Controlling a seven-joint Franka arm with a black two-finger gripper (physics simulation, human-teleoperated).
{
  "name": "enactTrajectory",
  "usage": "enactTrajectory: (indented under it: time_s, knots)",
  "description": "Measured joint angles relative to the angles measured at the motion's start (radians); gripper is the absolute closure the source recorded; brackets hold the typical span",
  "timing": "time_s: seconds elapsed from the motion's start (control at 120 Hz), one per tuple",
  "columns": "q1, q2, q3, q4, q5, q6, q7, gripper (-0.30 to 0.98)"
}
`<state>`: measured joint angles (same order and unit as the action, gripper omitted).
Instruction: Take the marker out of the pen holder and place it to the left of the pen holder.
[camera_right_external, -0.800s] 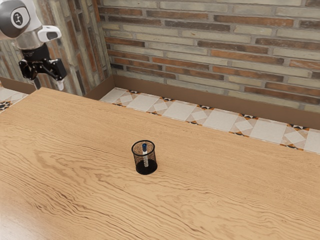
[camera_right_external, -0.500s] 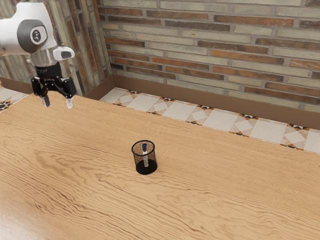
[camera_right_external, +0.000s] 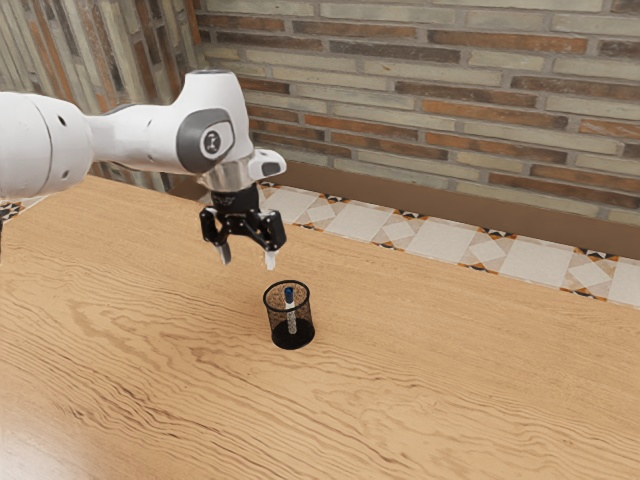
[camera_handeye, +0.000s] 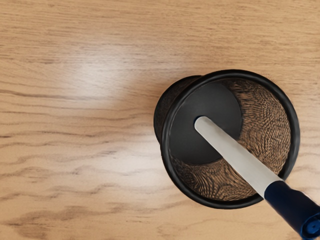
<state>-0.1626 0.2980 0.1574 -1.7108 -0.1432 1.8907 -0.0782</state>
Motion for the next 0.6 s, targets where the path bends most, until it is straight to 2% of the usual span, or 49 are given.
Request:
enactTrajectory:
  time_s: [0.133,0.325,0.433,0.6]
  knots:
    - [-0.037,0.061,0.001,0.007,-0.011,0.038,-0.075,0.02]
    - [-0.104,0.153,0.001,0.102,0.001,0.085,-0.158,0.02]
    - [-0.1,0.195,0.002,0.11,0.025,0.106,-0.193,0.02]
    - [-0.07,0.304,0.005,0.234,0.039,0.128,-0.219,0.02]
